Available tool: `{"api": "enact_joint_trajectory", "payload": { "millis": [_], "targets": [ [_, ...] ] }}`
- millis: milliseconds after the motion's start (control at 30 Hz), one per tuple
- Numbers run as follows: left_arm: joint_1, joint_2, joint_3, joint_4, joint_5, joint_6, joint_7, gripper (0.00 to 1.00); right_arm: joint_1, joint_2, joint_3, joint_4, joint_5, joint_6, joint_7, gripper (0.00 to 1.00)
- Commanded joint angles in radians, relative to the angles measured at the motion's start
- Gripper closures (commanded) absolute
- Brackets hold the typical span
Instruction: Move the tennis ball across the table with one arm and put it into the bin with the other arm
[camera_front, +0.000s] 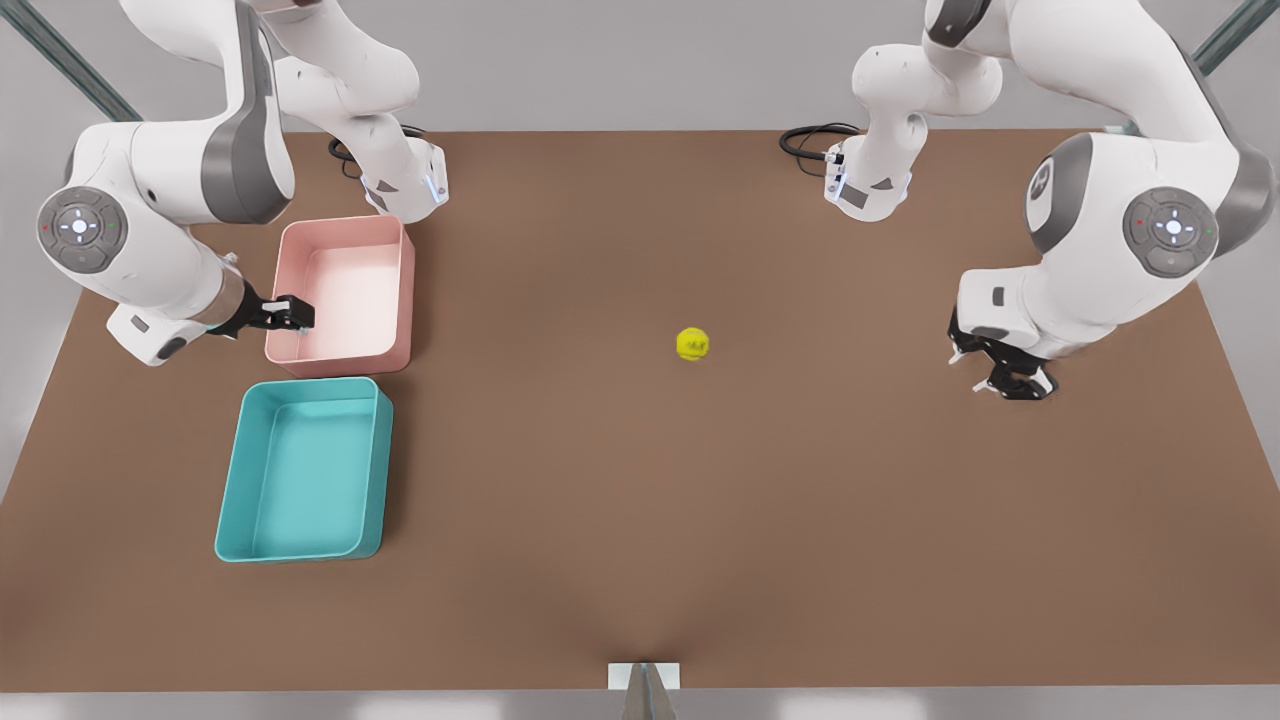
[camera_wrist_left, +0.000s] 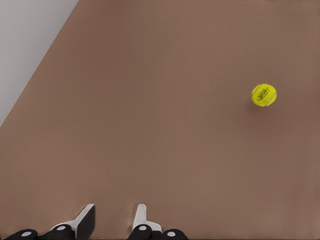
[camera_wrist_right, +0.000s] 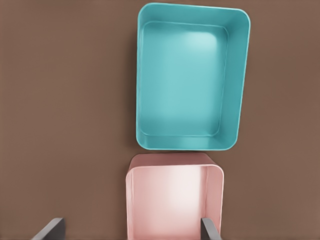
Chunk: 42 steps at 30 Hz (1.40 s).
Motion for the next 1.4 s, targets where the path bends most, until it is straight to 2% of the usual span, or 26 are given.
{"api": "enact_joint_trajectory", "payload": {
  "millis": [0, 267, 367, 433, 500, 533, 567, 600, 767, 967, 1100, 1267, 1367],
  "targets": [
    [-0.008, -0.019, 0.006, -0.018, -0.064, -0.212, -1.237, 0.00, -0.001, -0.001, -0.001, 0.001, 0.004, -0.003, -0.034, 0.00],
    [0.014, -0.010, 0.000, -0.005, -0.064, -0.272, -1.226, 0.00, 0.001, 0.005, -0.004, 0.002, 0.008, 0.002, -0.034, 0.00],
    [0.045, 0.003, 0.002, -0.006, -0.064, -0.301, -1.089, 0.00, 0.031, 0.071, 0.009, 0.035, 0.036, 0.036, 0.020, 0.00],
    [0.055, 0.015, 0.002, -0.006, -0.061, -0.298, -1.065, 0.00, 0.154, 0.153, 0.012, 0.031, 0.030, 0.128, 0.086, 0.00],
    [0.066, 0.026, 0.002, -0.006, -0.061, -0.300, -1.054, 0.00, 0.333, 0.295, 0.009, 0.079, 0.031, 0.207, 0.170, 0.00],
    [0.075, 0.027, 0.002, -0.008, -0.061, -0.300, -1.054, 0.00, 0.389, 0.366, 0.009, 0.149, 0.031, 0.232, 0.257, 0.00],
    [0.077, 0.039, 0.002, -0.006, -0.058, -0.301, -1.052, 0.00, 0.458, 0.485, 0.012, 0.303, 0.043, 0.249, 0.426, 0.00],
    [0.078, 0.042, 0.003, -0.006, -0.056, -0.300, -1.052, 0.00, 0.493, 0.535, 0.012, 0.347, 0.045, 0.287, 0.503, 0.00],
    [0.075, 0.042, 0.000, -0.009, -0.049, -0.303, -1.054, 0.00, 0.610, 0.639, 0.009, 0.352, 0.040, 0.550, 0.931, 0.00],
    [0.074, 0.052, -0.003, -0.014, -0.056, -0.330, -1.060, 0.00, 0.714, 0.699, 0.009, 0.349, 0.040, 0.649, 1.239, 0.00],
    [0.075, 0.055, -0.003, -0.012, -0.056, -0.321, -1.056, 0.00, 0.777, 0.694, 0.009, 0.309, 0.034, 0.640, 1.270, 0.00],
    [0.083, 0.064, -0.003, -0.006, -0.060, -0.321, -1.054, 0.00, 0.834, 0.622, 0.007, 0.177, 0.025, 0.649, 1.302, 0.00],
    [0.080, 0.064, -0.003, -0.008, -0.063, -0.321, -1.056, 0.00, 0.841, 0.538, 0.007, 0.025, 0.004, 0.729, 1.301, 0.00]
  ]
}}
